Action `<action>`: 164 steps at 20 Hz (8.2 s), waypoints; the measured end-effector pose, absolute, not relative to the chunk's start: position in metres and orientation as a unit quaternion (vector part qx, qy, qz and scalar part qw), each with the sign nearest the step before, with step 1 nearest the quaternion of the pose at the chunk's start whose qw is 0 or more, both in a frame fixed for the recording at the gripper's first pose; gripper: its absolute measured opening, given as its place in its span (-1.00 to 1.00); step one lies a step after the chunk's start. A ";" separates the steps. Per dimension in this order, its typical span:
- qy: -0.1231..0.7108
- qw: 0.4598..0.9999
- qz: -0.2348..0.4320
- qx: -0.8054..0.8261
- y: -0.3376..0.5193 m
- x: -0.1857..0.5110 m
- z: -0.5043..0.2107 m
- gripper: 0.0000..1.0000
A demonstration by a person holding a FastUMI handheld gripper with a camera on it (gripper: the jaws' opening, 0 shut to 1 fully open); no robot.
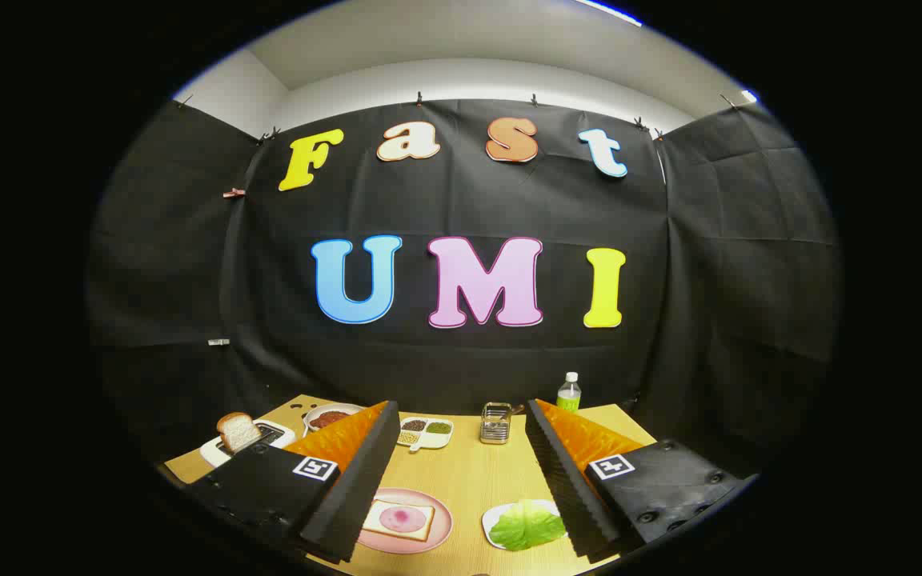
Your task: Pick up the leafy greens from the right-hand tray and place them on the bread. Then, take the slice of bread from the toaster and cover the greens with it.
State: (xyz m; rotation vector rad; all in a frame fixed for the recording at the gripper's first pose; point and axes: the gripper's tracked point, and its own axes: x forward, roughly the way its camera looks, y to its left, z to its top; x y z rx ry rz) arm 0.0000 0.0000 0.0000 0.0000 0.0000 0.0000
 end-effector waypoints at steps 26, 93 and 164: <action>0.090 0.996 -0.011 0.016 -0.057 0.039 -0.062 0.96; 0.420 0.904 0.086 0.011 -0.045 0.062 -0.259 -0.90; 0.336 0.894 0.264 -0.137 0.404 0.099 -0.199 0.91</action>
